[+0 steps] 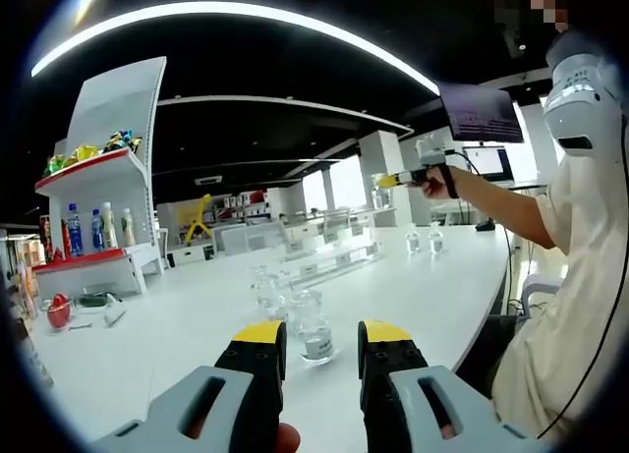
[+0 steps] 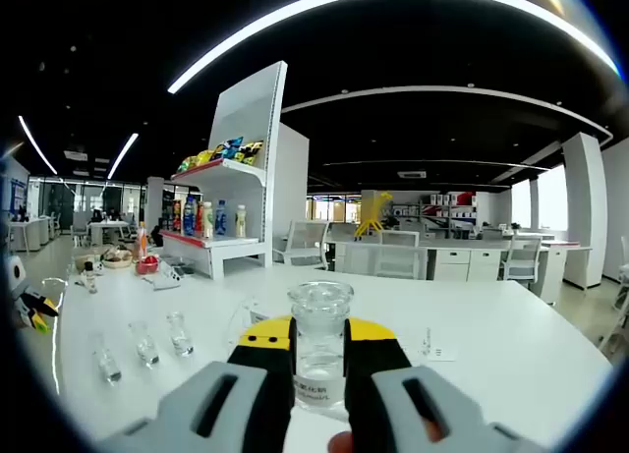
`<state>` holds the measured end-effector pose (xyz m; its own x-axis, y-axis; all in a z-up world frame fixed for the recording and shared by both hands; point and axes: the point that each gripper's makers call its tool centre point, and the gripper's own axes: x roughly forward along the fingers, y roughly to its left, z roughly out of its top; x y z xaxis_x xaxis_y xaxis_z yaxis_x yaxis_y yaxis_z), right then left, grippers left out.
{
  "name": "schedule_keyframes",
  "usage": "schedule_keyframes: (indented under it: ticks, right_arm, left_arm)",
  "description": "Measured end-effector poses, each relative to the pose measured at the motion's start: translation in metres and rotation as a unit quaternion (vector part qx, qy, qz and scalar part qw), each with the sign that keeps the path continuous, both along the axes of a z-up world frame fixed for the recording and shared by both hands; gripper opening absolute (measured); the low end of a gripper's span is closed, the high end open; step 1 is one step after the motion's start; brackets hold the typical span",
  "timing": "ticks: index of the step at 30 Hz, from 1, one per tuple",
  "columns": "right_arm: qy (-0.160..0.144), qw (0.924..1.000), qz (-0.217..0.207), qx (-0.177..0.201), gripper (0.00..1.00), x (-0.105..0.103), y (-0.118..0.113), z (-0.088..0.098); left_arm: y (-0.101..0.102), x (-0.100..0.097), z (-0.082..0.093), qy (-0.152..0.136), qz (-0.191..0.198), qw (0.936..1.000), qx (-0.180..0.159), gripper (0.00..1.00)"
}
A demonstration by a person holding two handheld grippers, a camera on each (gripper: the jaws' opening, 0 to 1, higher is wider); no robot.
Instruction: Identify the label on the chemical reagent bottle, grasp the chemical reagent bottle, and place it in the designated position on the reagent rack
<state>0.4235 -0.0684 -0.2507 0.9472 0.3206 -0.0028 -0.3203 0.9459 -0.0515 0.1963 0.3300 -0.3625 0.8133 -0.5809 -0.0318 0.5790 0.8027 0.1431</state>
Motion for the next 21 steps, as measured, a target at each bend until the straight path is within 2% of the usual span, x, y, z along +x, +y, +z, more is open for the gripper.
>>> schedule_keyframes:
  ticks: [9,21]
  right_arm:
    - [-0.004,1.0000,0.009,-0.003,0.18,0.016,0.014,0.009]
    - [-0.011,0.9999,0.003,-0.008,0.18,0.030,0.014,0.019]
  left_arm:
    - [0.005,0.000,0.001,0.001,0.006,1.0000,0.001,0.30]
    - [0.001,0.004,-0.003,0.004,0.000,1.0000,0.003,0.30]
